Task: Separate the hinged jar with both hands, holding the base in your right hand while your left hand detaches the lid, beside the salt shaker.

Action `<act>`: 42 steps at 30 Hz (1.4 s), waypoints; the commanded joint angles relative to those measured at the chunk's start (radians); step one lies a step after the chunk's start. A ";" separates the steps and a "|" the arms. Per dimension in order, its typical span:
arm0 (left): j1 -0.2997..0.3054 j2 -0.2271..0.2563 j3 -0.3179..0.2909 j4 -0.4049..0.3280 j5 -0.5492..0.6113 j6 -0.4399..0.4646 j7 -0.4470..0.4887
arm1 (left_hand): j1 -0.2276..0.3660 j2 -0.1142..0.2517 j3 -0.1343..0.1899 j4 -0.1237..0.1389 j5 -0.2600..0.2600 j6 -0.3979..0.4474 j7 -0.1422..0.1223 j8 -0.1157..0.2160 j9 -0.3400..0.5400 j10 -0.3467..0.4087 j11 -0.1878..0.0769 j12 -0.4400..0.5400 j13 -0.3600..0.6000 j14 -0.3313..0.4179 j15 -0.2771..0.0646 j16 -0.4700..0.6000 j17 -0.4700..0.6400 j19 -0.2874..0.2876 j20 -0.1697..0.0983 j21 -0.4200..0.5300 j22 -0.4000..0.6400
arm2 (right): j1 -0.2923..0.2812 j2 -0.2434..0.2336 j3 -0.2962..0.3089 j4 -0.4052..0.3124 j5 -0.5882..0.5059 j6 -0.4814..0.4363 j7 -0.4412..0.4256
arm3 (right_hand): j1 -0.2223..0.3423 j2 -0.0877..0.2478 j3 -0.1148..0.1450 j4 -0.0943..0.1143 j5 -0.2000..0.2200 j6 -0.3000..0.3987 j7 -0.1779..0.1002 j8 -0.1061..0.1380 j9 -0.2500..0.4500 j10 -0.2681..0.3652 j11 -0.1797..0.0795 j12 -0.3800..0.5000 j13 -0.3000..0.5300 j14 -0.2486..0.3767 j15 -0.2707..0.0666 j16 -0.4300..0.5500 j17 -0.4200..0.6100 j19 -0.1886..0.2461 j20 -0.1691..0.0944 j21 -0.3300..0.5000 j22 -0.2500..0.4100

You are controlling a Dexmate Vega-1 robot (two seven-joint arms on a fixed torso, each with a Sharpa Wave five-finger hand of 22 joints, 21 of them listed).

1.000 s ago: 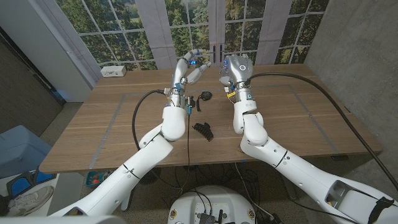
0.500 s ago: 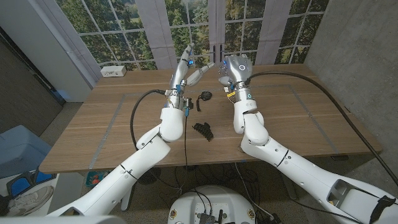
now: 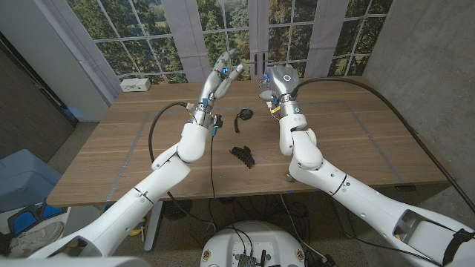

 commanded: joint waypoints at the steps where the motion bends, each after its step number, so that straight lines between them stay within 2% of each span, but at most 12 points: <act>1: -0.036 -0.007 -0.030 0.151 -0.149 -0.190 -0.120 | -0.053 0.005 0.018 0.043 0.015 -0.033 0.001 -0.004 0.002 -0.027 -0.010 -0.003 -0.014 -0.031 -0.057 -0.001 0.000 -0.086 -0.022 -0.027 0.002 | 0.035 -0.017 -0.008 -0.022 -0.010 -0.006 0.130 | 0.200 0.234 0.118 0.109 0.004 0.072 -0.075 0.008 0.011 0.153 -0.157 0.005 0.017 0.236 -0.342 0.018 0.191 -0.027 -0.172 0.000 0.004; 4: -0.046 -0.010 -0.033 0.188 -0.173 -0.228 -0.149 | -0.080 -0.005 0.023 0.061 0.019 -0.037 0.001 -0.002 0.001 -0.036 -0.015 -0.002 -0.016 -0.045 -0.069 -0.002 -0.002 -0.100 -0.041 -0.046 0.000 | 0.045 -0.021 -0.010 -0.025 -0.013 -0.006 0.166 | 0.199 0.234 0.118 0.109 0.004 0.072 -0.075 0.008 0.011 0.153 -0.157 0.004 0.018 0.235 -0.342 0.017 0.191 -0.028 -0.172 0.000 0.004; 7: -0.050 -0.013 -0.037 0.213 -0.192 -0.253 -0.169 | -0.093 -0.012 0.024 0.067 0.021 -0.055 0.008 -0.005 0.001 -0.041 -0.016 -0.002 -0.017 -0.048 -0.072 -0.001 -0.003 -0.098 -0.050 -0.054 0.000 | 0.058 -0.028 -0.014 -0.027 -0.021 -0.007 0.209 | 0.199 0.234 0.118 0.109 0.004 0.071 -0.077 0.008 0.011 0.153 -0.156 0.004 0.019 0.234 -0.342 0.017 0.191 -0.029 -0.171 0.000 0.004; 9: -0.051 -0.015 -0.041 0.226 -0.206 -0.266 -0.181 | -0.105 -0.016 0.026 0.071 0.023 -0.074 0.028 -0.008 0.000 -0.044 -0.017 -0.002 -0.018 -0.048 -0.076 0.000 -0.004 -0.097 -0.058 -0.063 -0.001 | 0.064 -0.030 -0.014 -0.030 -0.018 -0.006 0.238 | 0.198 0.235 0.118 0.109 0.004 0.070 -0.077 0.008 0.012 0.152 -0.158 0.003 0.020 0.234 -0.342 0.017 0.191 -0.029 -0.171 0.000 0.004; 14: -0.064 -0.011 -0.045 0.266 -0.268 -0.307 -0.249 | -0.120 -0.022 0.032 0.072 0.028 -0.109 0.060 -0.008 -0.001 -0.057 -0.016 -0.004 -0.019 -0.056 -0.086 -0.002 -0.007 -0.083 -0.071 -0.077 -0.003 | 0.087 -0.037 -0.028 -0.034 -0.049 -0.021 0.325 | 0.198 0.235 0.119 0.109 0.003 0.069 -0.078 0.007 0.012 0.152 -0.157 0.002 0.022 0.233 -0.342 0.017 0.191 -0.030 -0.171 0.000 0.004; 21: -0.076 -0.007 -0.050 0.311 -0.366 -0.341 -0.343 | -0.120 -0.037 0.035 0.061 0.028 -0.126 0.066 -0.007 -0.001 -0.069 -0.017 -0.006 -0.019 -0.056 -0.086 -0.002 -0.011 -0.070 -0.072 -0.086 -0.004 | 0.125 -0.048 -0.057 -0.030 -0.121 -0.036 0.480 | 0.197 0.236 0.119 0.109 0.003 0.068 -0.080 0.006 0.013 0.152 -0.157 0.000 0.024 0.232 -0.342 0.017 0.191 -0.032 -0.172 0.001 0.004; 25: -0.084 -0.010 -0.056 0.340 -0.411 -0.366 -0.385 | -0.119 -0.046 0.037 0.051 0.028 -0.128 0.065 -0.003 -0.001 -0.067 -0.017 -0.003 -0.020 -0.046 -0.083 0.000 -0.013 -0.058 -0.063 -0.091 -0.004 | 0.139 -0.051 -0.067 -0.022 -0.163 -0.036 0.558 | 0.197 0.236 0.119 0.109 0.003 0.067 -0.080 0.005 0.012 0.152 -0.159 -0.001 0.025 0.231 -0.343 0.017 0.192 -0.033 -0.172 0.001 0.004; 37: -0.080 -0.022 -0.075 0.371 -0.483 -0.361 -0.422 | -0.116 -0.049 0.046 0.033 0.028 -0.134 0.085 0.000 -0.001 -0.062 -0.012 -0.001 -0.020 -0.042 -0.078 -0.001 -0.014 -0.048 -0.059 -0.109 -0.004 | 0.157 -0.046 -0.074 0.015 -0.258 -0.003 0.709 | 0.196 0.237 0.120 0.109 0.002 0.069 -0.081 0.005 0.013 0.150 -0.160 -0.004 0.026 0.229 -0.343 0.016 0.191 -0.035 -0.172 0.001 0.004; 42: -0.076 -0.023 -0.085 0.378 -0.523 -0.350 -0.439 | -0.116 -0.049 0.050 0.027 0.028 -0.135 0.085 0.001 -0.001 -0.064 -0.011 -0.001 -0.020 -0.042 -0.079 -0.002 -0.014 -0.045 -0.059 -0.117 -0.003 | 0.166 -0.042 -0.073 0.024 -0.292 0.015 0.781 | 0.196 0.237 0.120 0.109 0.002 0.069 -0.084 0.005 0.012 0.150 -0.161 -0.005 0.028 0.229 -0.343 0.016 0.191 -0.037 -0.172 0.001 0.004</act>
